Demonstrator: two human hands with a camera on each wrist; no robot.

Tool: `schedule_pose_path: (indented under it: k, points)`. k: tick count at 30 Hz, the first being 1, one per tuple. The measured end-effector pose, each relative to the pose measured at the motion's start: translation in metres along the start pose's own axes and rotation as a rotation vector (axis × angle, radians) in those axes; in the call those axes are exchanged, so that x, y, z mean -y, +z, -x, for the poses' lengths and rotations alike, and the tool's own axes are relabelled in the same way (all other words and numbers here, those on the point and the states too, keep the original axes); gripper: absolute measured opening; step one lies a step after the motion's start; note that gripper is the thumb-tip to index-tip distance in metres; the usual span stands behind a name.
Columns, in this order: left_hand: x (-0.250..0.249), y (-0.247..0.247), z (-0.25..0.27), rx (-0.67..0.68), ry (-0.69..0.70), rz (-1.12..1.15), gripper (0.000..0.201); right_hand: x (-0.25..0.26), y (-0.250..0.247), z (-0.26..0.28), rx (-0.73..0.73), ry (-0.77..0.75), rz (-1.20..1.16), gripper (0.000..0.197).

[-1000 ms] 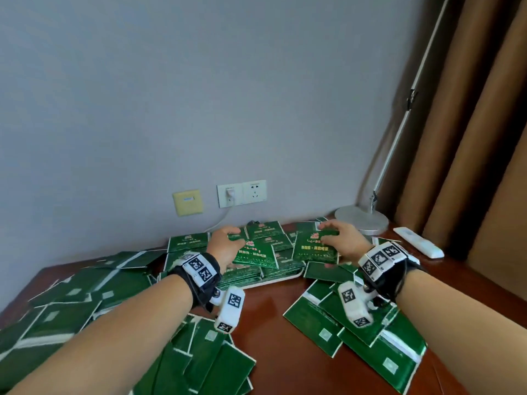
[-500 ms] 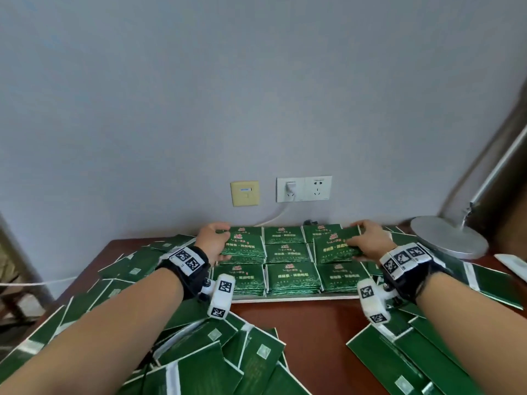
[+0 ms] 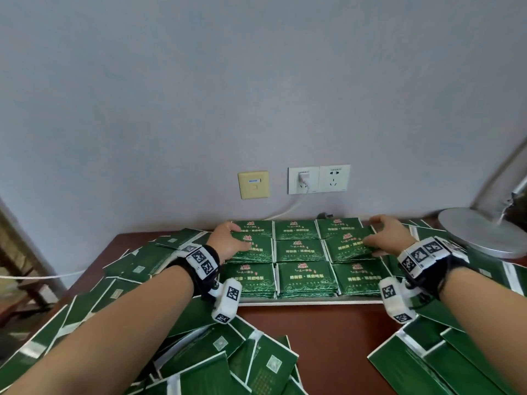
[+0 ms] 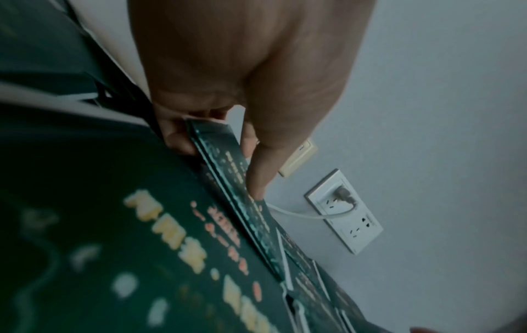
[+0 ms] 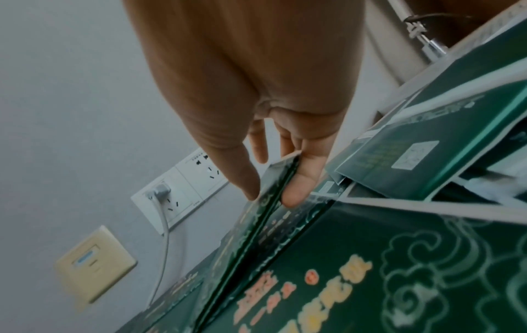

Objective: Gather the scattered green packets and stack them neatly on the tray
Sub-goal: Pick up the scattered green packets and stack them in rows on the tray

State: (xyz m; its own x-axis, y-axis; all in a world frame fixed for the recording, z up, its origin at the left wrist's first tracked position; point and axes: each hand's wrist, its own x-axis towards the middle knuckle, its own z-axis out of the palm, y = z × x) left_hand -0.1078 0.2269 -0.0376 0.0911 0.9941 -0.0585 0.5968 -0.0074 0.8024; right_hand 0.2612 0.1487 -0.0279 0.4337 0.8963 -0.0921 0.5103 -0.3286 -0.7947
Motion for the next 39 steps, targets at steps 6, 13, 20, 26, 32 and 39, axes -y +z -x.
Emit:
schedule_pose_path:
  k: [6, 13, 20, 26, 32, 39]
  points:
    - [0.004, 0.003, -0.004, 0.016, 0.010, -0.273, 0.058, 0.002, 0.002, 0.002, -0.025, -0.091, 0.255, 0.055]
    - [0.001, 0.000, -0.003, -0.016, -0.006, -0.460, 0.053, 0.000, 0.007, 0.002, 0.008, -0.100, 0.484, 0.052]
    - [-0.005, 0.006, 0.001, 0.056, 0.038, -0.560, 0.044, 0.003, 0.012, 0.011, 0.045, -0.119, 0.657, 0.045]
    - [-0.004, 0.010, 0.005, 0.095, 0.022, -0.588, 0.044, 0.003, 0.015, 0.018, 0.079, -0.135, 0.643, 0.049]
    - [-0.021, 0.005, 0.019, 0.060, 0.045, -0.614, 0.041, 0.011, 0.001, 0.034, 0.049, -0.141, 0.606, 0.053]
    - [-0.059, 0.007, 0.058, 0.079, 0.148, -0.566, 0.030, 0.023, -0.036, 0.075, 0.011, -0.180, 0.533, 0.054]
